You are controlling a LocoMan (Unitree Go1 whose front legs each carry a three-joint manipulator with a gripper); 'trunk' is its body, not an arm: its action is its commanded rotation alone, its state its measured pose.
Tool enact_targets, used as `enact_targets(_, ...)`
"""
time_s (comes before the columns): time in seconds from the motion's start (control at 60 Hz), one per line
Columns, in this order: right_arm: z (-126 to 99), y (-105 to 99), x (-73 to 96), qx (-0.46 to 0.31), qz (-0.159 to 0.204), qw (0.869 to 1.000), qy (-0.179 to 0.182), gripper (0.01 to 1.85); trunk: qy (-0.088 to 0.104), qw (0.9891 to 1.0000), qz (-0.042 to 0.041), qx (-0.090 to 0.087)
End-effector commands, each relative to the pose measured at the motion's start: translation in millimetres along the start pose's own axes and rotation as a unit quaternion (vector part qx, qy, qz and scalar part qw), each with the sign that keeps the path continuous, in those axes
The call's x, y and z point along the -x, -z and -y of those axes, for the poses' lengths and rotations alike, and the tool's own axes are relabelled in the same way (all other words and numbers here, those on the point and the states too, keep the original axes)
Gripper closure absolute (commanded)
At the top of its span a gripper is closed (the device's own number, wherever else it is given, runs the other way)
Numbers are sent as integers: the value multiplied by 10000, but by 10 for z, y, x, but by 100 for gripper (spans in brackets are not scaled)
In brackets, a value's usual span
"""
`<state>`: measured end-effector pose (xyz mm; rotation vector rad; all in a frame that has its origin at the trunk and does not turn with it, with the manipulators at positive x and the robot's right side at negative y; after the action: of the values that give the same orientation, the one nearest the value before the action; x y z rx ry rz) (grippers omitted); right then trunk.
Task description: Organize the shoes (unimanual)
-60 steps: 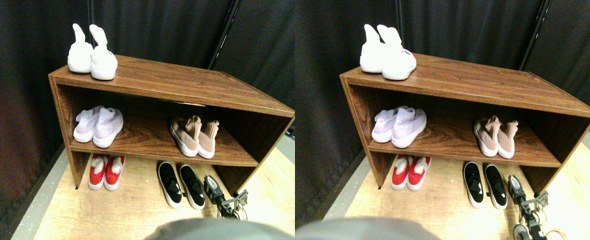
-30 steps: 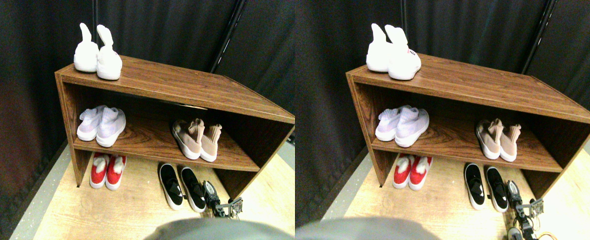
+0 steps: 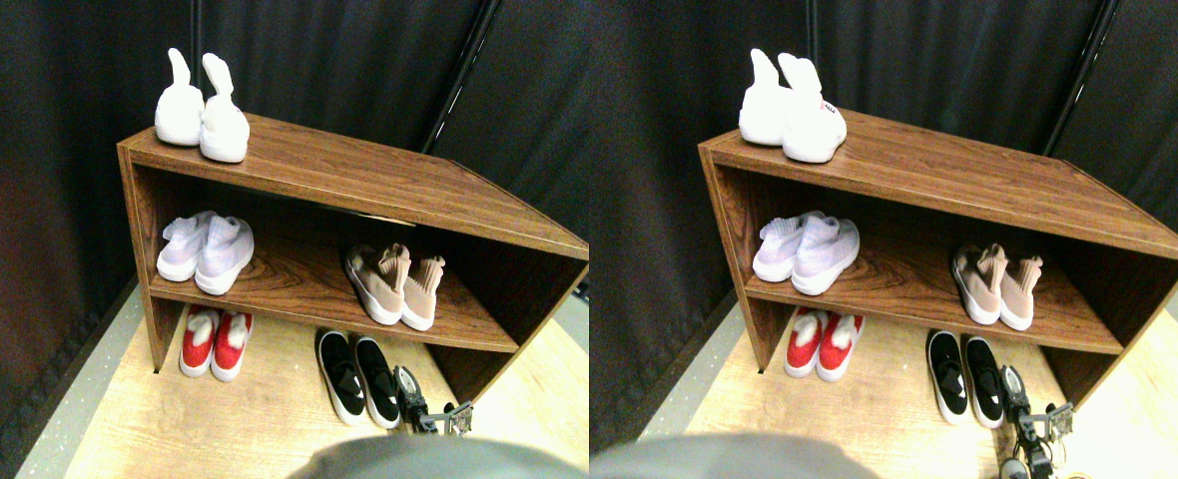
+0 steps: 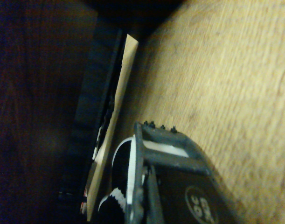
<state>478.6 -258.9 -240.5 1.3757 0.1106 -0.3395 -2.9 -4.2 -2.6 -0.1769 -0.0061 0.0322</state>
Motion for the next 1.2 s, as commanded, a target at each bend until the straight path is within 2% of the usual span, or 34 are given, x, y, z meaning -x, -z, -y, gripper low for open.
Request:
enact_targets(0.017,-66,61,23,20,-222,9996,-185,180,-75,9999,-57,115)
enact_targets(0.283,-108,135,83,7,-254,9995,-197,180,-76,9999,-41,140)
enact_targets(0.7,-125,93,61,53,-261,9994,-238,180,-21,10000,-44,79)
enact_targets(0.8,-138,111,70,208,-169,9994,-211,180,-4,10000,-35,76)
enact_targets(0.933,-139,72,47,220,-266,9989,-323,180,-1,10000,-26,72)
enact_targets(0.95,-141,61,41,228,-258,9989,-327,180,22,10000,1,63)
enact_targets(1.017,-166,33,47,291,-221,9988,-316,180,37,10000,9,57)
enact_targets(1.067,-210,-1,72,226,-129,9992,-306,180,78,9999,57,30)
enact_targets(1.133,-298,-65,131,232,-4,9987,-446,180,130,9999,99,-1)
enact_targets(1.2,-359,-130,159,310,-101,9977,-596,180,188,9997,139,-28)
